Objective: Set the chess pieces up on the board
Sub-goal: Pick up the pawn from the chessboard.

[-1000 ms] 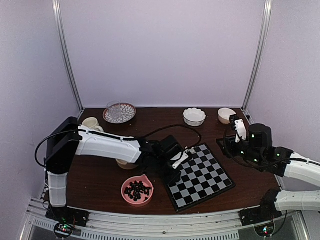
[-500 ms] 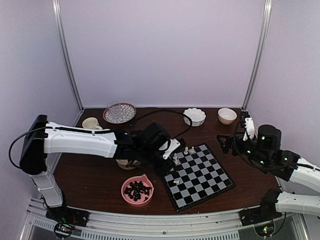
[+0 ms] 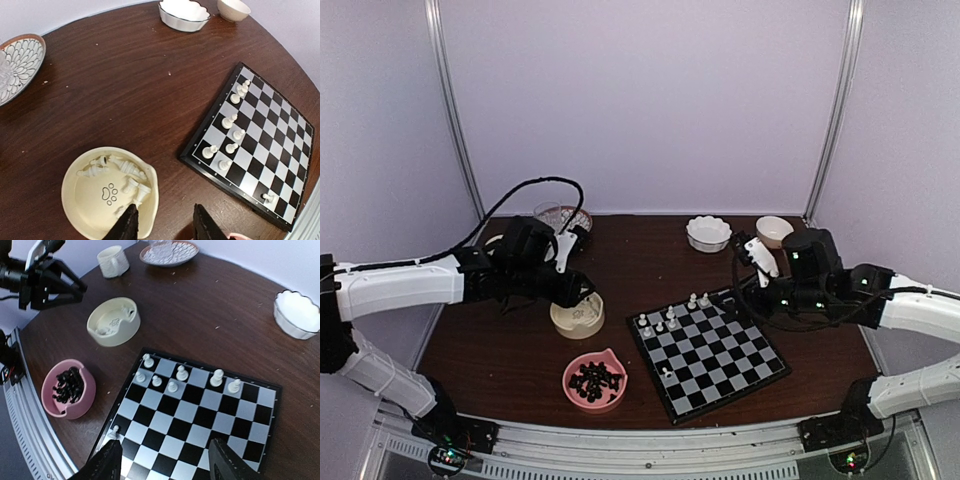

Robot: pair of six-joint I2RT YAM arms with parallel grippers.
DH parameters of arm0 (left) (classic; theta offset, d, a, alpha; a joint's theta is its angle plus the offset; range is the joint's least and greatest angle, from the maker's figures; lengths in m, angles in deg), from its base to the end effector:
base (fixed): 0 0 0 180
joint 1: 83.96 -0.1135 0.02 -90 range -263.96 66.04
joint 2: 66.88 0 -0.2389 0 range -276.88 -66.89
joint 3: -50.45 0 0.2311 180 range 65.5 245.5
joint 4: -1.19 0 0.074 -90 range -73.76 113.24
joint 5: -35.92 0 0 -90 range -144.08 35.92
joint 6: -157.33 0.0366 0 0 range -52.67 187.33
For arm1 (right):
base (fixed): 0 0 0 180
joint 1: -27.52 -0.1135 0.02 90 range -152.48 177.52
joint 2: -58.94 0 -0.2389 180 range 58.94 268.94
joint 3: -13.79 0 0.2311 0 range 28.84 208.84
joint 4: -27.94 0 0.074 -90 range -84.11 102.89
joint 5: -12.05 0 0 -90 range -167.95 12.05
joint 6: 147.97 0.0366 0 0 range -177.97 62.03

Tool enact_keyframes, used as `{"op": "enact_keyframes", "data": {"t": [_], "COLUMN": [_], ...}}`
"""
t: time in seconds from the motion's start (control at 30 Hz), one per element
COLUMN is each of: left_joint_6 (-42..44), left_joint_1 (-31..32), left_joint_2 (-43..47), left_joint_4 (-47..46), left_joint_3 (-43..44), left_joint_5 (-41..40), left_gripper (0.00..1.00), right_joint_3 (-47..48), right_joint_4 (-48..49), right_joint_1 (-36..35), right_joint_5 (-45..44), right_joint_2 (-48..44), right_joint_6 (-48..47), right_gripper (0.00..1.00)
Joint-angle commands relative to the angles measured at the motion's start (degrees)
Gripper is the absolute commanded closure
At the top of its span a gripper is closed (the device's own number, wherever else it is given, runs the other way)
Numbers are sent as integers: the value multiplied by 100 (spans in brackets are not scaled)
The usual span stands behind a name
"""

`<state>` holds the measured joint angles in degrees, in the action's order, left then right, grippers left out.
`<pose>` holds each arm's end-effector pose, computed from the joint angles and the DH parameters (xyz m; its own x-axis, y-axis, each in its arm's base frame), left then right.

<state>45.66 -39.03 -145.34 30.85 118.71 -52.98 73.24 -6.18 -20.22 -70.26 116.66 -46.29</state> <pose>0.2010 -0.2015 0.2358 -0.6863 0.1631 -0.7088 0.4984 0.8153 -0.2949 0.1420 0.1635 0.2634 -0.5166 -0.2703 -0.8124 -0.7197 0.6510 0.2411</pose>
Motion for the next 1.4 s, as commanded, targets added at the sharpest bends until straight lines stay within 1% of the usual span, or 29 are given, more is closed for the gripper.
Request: {"op": "enact_keyframes", "data": {"t": [0.0,0.17,0.33,0.43,0.87,1.37], "left_joint_6": [-184,-245,-290,-303,-350,-355], "left_joint_1": [-13,-31,-33,-35,-33,-31], "left_joint_2": [480,736,937,1054,1299,1403], "left_joint_4": [-482,-569,-779,-859,-925,-1018], "left_joint_3": [-325,-564,-842,-956,-1116,-1231], "left_joint_5": [-718,-1301,-1854,-2024,-2285,-2354], "left_gripper": [62,61,60,60,59,58], "right_joint_3": [441,709,866,977,1439,1394], "right_joint_4": [-802,-969,-979,-1001,-892,-822], "right_joint_1": [-664,-1123,-1461,-1611,-2119,-2304], "right_joint_5": [-550,-1141,-1274,-1319,-1411,-1595], "right_joint_2": [716,1317,1700,1941,2943,2993], "right_joint_6": [-12,380,617,751,959,1288], "right_gripper": [39,43,42,42,43,43]}}
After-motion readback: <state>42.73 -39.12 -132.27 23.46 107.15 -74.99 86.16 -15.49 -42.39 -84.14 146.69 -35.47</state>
